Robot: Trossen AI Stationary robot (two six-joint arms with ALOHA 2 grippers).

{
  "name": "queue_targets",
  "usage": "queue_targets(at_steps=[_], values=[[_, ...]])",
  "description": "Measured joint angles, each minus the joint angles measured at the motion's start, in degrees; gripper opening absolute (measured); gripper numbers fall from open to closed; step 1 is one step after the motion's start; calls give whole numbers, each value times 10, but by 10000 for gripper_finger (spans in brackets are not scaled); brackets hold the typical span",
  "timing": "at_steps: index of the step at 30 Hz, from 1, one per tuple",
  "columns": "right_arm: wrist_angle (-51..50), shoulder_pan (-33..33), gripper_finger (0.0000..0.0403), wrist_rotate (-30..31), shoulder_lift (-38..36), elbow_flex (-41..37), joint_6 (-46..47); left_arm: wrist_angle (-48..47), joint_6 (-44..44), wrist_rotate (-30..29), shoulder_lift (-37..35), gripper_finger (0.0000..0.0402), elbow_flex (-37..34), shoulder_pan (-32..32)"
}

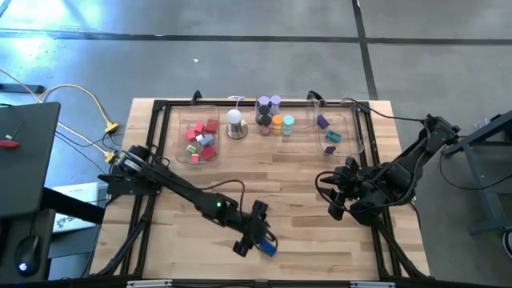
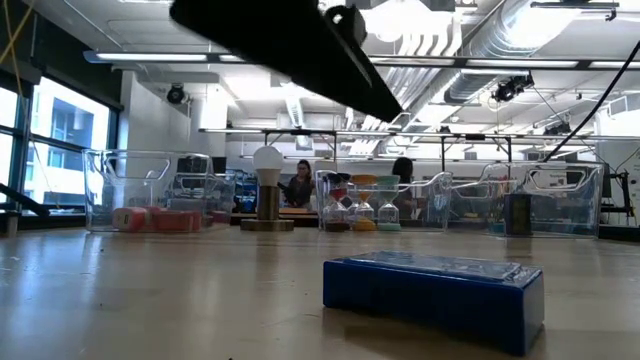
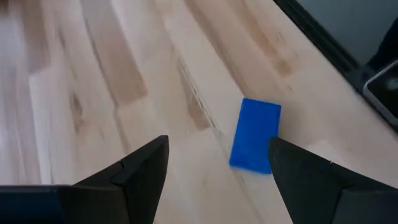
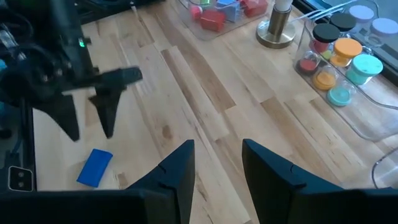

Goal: Pick & Place Office items
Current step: Put the blue digital clock into the right transparent bin

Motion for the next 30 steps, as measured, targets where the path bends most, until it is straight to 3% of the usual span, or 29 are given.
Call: queue_targets(at_steps=[7,15,22,30], values=[[1,0,121,-14,9,0,0,98,109,-7,53,263,0,-31],[-1,24,121,-28,65,0,-3,115,54,-19,74,263,1,-37],[-2,26,121,-27,126,0,-5,121,26,13,95,263,0,-31],[1,26,121,-27,141,0,-5,132,16,27,130,263,0,-31]])
